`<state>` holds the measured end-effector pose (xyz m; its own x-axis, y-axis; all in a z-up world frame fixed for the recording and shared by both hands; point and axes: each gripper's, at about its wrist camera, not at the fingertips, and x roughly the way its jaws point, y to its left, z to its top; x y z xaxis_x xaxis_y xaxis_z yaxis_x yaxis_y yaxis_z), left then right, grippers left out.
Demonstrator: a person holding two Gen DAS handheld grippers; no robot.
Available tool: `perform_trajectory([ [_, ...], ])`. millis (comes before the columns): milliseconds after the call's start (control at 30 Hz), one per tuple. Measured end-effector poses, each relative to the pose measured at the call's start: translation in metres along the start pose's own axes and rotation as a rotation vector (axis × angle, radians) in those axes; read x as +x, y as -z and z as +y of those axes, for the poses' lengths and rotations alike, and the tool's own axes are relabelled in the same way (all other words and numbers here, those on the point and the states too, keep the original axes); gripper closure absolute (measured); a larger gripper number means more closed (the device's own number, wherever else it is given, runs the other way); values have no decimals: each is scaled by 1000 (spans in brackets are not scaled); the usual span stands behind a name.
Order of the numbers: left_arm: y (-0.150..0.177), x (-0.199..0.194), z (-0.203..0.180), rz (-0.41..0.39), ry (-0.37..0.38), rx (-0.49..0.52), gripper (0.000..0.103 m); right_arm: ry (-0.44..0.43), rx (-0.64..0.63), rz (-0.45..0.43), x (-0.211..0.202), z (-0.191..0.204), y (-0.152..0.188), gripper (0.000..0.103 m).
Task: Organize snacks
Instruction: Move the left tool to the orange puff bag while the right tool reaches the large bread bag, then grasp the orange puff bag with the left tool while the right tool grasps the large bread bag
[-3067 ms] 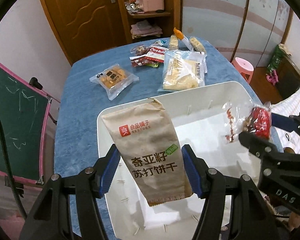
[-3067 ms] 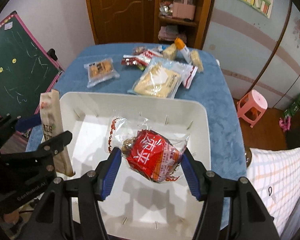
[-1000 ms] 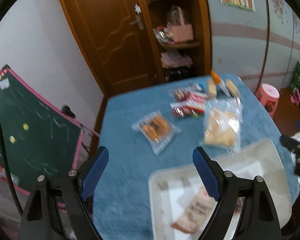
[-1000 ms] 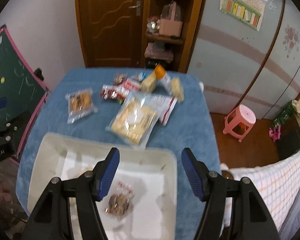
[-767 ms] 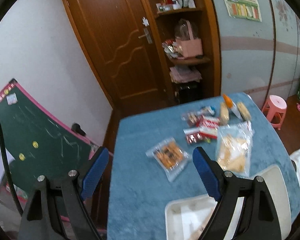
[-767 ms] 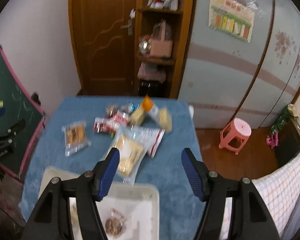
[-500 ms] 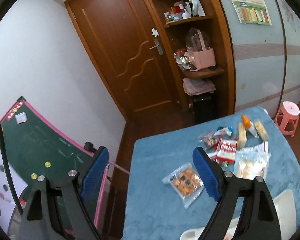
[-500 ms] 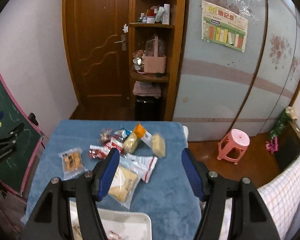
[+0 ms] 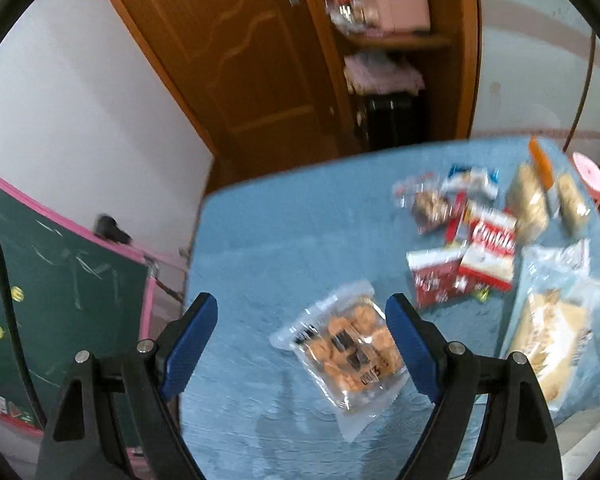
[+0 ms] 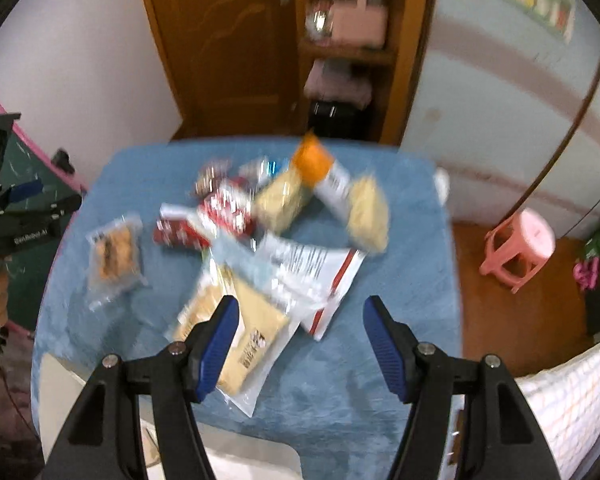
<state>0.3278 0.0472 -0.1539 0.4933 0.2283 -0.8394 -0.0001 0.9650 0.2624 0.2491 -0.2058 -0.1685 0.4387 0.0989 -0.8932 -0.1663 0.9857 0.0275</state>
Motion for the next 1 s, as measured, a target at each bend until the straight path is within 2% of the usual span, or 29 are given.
perform_trajectory([
  [167, 13, 41, -11, 95, 15, 10, 18, -123, 48, 159, 59, -3, 5, 38],
  [267, 19, 57, -16, 144, 10, 25, 18, -156, 67, 251, 89, -1, 5, 38],
  [367, 24, 70, -22, 174, -15, 47, 18, -226, 98, 291, 105, -1, 1, 37],
  [433, 25, 79, -25, 193, -23, 62, 18, -227, 115, 297, 110, -2, 0, 25],
  [567, 23, 80, -25, 197, -8, 49, 18, -234, 120, 302, 112, 0, 0, 23],
  [600, 22, 80, -24, 203, -2, 42, 18, -233, 110, 305, 112, 2, -1, 25],
  [667, 21, 81, -21, 211, 9, 30, 18, -247, 80, 318, 107, 5, 3, 36],
  [733, 21, 85, -18, 222, 33, 9, 18, -288, 63, 320, 103, 7, 5, 59],
  [867, 18, 92, -16, 246, 79, -44, 17, -272, 42, 328, 105, 14, 9, 60],
  [1000, 15, 99, -20, 266, 85, -78, 11, -301, 93, 371, 117, 18, 9, 53],
])
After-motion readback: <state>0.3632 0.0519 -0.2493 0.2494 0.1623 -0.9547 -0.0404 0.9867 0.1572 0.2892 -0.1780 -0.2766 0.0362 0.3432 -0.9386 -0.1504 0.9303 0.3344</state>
